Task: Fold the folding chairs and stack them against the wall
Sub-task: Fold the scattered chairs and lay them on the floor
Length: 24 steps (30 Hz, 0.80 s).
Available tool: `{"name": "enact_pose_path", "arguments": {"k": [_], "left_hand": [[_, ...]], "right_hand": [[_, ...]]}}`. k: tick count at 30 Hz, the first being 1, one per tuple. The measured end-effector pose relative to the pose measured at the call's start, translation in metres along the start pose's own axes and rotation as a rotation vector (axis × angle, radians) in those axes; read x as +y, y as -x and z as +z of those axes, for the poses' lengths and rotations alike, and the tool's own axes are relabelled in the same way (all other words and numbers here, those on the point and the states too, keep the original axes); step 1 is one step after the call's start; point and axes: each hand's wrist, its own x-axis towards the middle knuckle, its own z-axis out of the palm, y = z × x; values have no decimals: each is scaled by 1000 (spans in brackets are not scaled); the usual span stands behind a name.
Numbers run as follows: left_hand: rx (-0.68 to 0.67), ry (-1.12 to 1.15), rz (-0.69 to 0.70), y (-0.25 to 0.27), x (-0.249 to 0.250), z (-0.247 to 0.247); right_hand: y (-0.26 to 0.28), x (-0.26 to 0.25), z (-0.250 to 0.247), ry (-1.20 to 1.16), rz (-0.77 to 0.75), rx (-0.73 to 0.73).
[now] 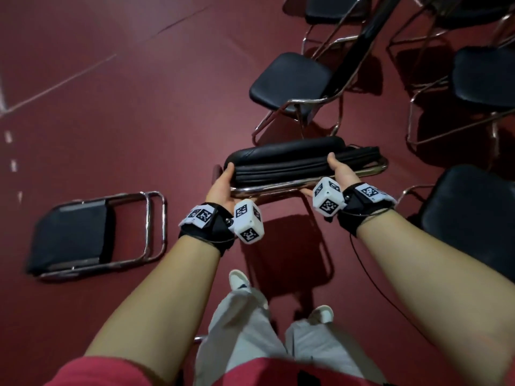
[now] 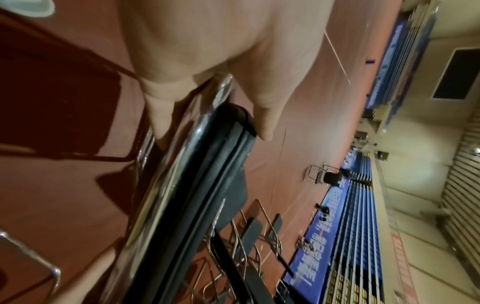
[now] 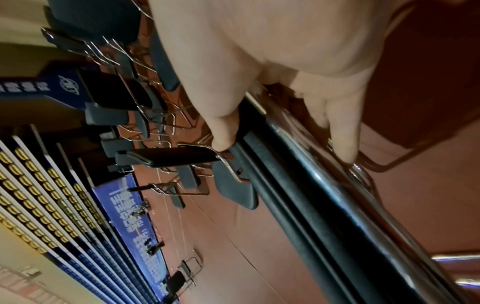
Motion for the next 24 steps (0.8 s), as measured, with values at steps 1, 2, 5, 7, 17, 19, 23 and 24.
{"name": "enact_pose_path", "arguments": {"k": [1,2,5,7,17,19,23,24], "left_hand": [[1,28,-17,0,-7,-11],[-1,40,-33,3,-16,-24],[50,35,-85,7,-45,-65],[87,24,-94,7,-63,-91],[110,-139,-173,24,-122,-174],[156,-147,-195,21,-138,-203],[208,-124,-207,11,-175,-271],[216,-123,-217,6,-184,-288]], "right_hand": [[1,8,-4,28,16,-7],[4,17,-9,65,38,-16],[10,47,-24,97,92,-42],[13,68,-34,108,109,-47],[21,178,-107,61,131,98],[16,214,-120,65,153,137],[0,302,-161,9,253,184],[-6,322,-172,25,280,205]]}}
